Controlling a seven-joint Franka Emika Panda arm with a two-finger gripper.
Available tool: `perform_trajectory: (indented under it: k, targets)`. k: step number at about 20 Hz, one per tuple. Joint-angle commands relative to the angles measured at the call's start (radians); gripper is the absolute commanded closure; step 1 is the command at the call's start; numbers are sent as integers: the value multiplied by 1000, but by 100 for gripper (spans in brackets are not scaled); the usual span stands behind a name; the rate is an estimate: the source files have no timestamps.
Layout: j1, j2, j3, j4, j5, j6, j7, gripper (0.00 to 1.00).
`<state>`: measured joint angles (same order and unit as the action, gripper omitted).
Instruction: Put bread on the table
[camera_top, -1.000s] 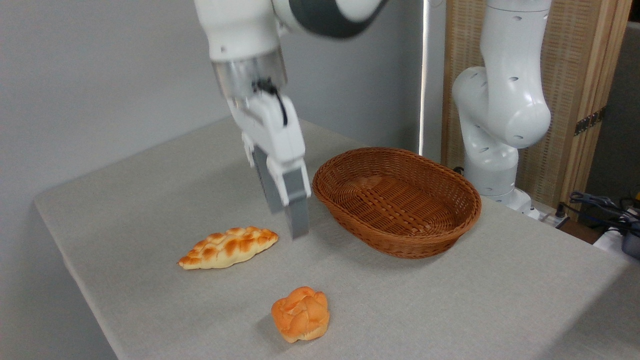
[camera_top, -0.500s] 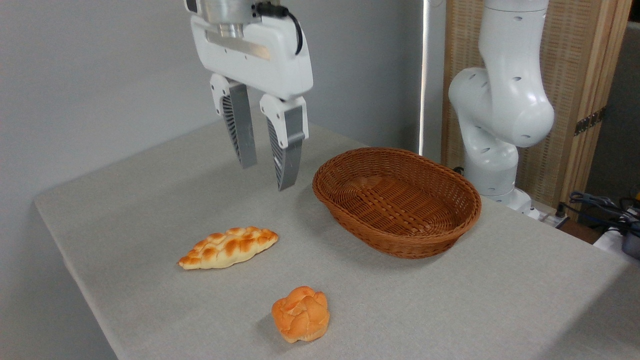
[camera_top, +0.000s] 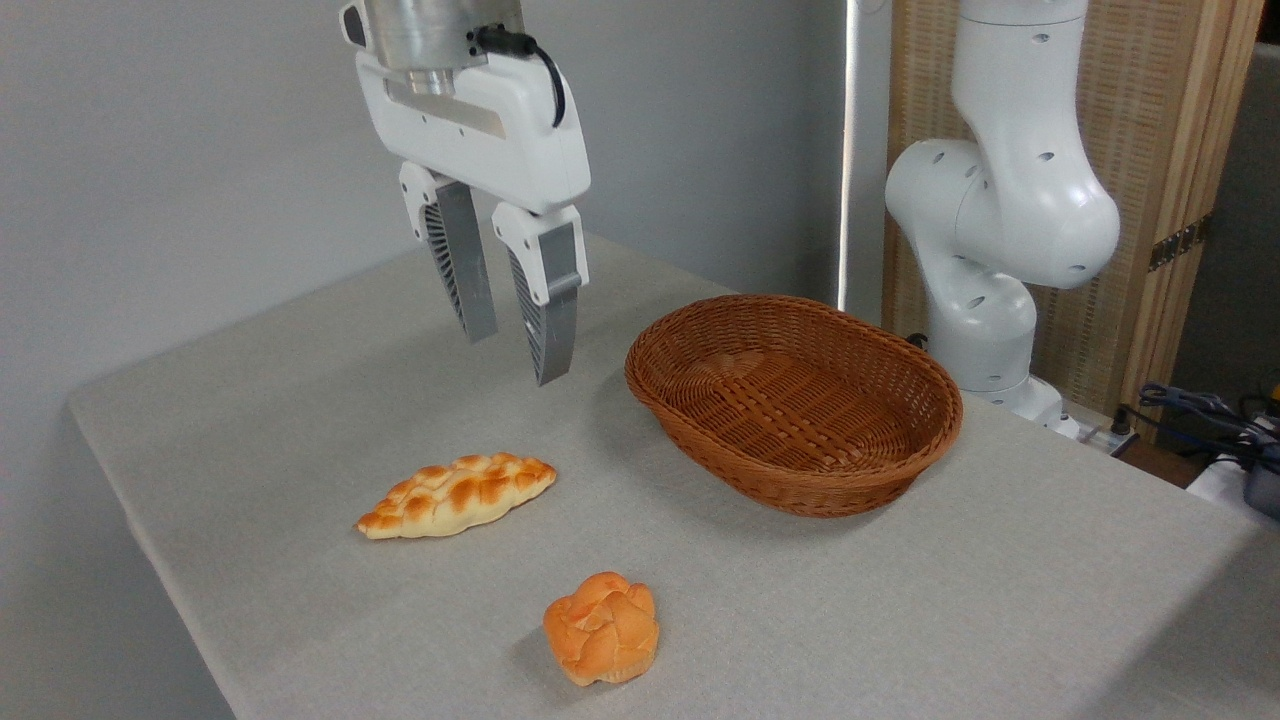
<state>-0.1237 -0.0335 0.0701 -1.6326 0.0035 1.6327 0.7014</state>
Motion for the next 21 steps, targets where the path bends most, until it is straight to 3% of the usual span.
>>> perform_trajectory:
  k: [1,21]
  targets:
    - [88,7,-58,25,-17,-24,3,0]
    - [99,6,-75,25,-17,-25,13,0]
